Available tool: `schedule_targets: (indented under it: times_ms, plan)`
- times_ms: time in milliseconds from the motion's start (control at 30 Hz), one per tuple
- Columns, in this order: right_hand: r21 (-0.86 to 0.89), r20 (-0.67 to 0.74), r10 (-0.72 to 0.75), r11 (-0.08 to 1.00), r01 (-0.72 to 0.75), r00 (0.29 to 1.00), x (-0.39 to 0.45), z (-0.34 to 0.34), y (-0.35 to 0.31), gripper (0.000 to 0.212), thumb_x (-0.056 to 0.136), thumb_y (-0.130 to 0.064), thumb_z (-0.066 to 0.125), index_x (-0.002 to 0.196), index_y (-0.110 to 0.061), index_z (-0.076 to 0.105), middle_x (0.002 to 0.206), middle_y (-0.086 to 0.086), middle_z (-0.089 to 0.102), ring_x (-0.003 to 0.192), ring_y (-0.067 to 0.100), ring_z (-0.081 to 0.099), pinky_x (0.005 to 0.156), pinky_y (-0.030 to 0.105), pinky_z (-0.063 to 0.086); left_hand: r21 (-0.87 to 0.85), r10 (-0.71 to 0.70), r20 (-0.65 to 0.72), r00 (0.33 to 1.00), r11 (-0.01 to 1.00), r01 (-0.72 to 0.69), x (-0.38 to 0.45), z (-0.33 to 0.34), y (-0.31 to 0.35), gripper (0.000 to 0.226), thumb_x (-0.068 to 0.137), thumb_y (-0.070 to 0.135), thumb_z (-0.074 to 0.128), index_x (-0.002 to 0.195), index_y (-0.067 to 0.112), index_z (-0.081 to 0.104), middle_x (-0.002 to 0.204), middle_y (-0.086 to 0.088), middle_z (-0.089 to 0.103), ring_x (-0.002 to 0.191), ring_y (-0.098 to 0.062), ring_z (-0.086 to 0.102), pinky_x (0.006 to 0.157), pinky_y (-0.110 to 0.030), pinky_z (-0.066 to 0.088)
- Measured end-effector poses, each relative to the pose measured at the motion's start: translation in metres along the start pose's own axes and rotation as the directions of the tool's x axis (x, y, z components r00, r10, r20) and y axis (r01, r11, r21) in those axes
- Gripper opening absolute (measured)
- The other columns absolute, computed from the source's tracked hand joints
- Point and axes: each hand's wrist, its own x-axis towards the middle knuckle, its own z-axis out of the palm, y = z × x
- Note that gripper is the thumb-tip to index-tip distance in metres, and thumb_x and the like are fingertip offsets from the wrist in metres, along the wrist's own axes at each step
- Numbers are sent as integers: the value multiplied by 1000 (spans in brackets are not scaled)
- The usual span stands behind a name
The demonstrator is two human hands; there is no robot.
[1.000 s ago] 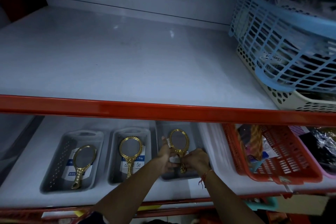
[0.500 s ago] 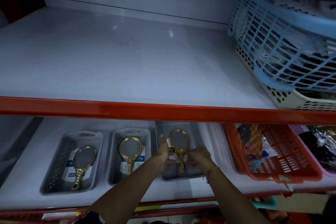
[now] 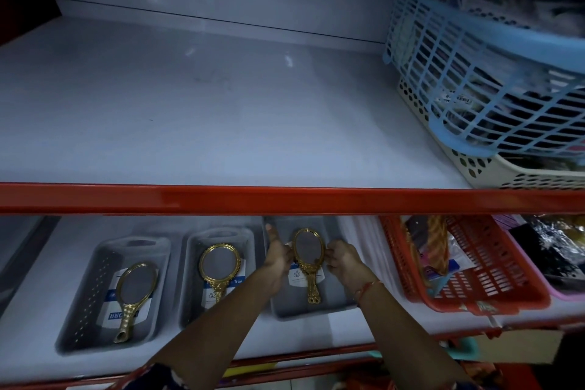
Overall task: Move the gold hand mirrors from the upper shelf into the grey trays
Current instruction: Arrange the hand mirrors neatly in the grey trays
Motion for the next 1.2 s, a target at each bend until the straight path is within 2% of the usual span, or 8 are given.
schedule_targets:
  times_ms: [300,333,433,467,533,767,933,1200]
  plan:
    - [13,46,18,1000,-19,999,2,-6,-2,35,96,-9,37,115,12,58,105,24,61,97,14,29,95,42,49,-2,-34,64,997,999,35,1,-4,1,96,88,68,-9,150,-1,12,158,-18,16,149,-26,14,122,-39,2]
    - [2,36,20,1000,-21,999,1,-6,-2,42,97,-10,36,129,14,50,113,27,62,125,51,40,103,44,44,4,-32,68,997,999,32,0,-4,2,96,88,69,-8,150,-1,11,159,-18,15,149,-26,13,122,-39,2]
    - [-40,58,8,999,-6,998,-7,-5,-1,47,96,-15,36,132,13,48,102,29,63,73,31,52,81,36,51,-39,-37,66,997,998,39,2,-7,0,96,88,70,-5,151,-1,12,158,-18,15,148,-26,16,122,-37,6]
    - [-58,67,15,998,-11,998,-10,-5,0,46,96,-16,36,126,13,53,110,35,60,82,15,33,84,37,52,-57,-51,65,997,997,54,5,-10,-1,97,88,71,-3,151,-1,12,158,-18,17,147,-27,20,121,-37,9]
    - [-96,104,67,994,-57,992,-11,-7,4,49,97,-18,36,130,16,48,130,41,47,116,57,46,101,48,45,-62,-86,84,993,994,91,7,-17,-6,104,84,76,0,150,-3,16,151,-20,35,136,-28,40,115,-38,26]
    - [-133,159,188,977,-167,969,-14,-13,19,52,98,-33,38,132,5,49,113,27,65,109,40,60,102,43,45,177,-167,19,986,971,161,-6,-18,-16,113,80,80,-2,145,-6,31,111,-22,62,79,-22,56,61,-27,45]
    - [-196,176,172,971,-136,969,-23,-10,22,38,96,-37,43,86,-4,59,85,14,66,76,28,63,75,35,51,214,-185,14,983,960,178,-5,-13,-23,109,83,78,0,145,-6,30,142,-25,46,133,-35,44,110,-41,32]
    - [-372,93,96,927,-55,991,-9,-8,39,19,78,-1,67,97,3,66,96,18,72,72,22,67,58,28,54,208,-202,19,979,959,194,-10,-11,-25,110,81,80,-1,148,-3,25,149,-22,38,138,-35,37,120,-46,16]
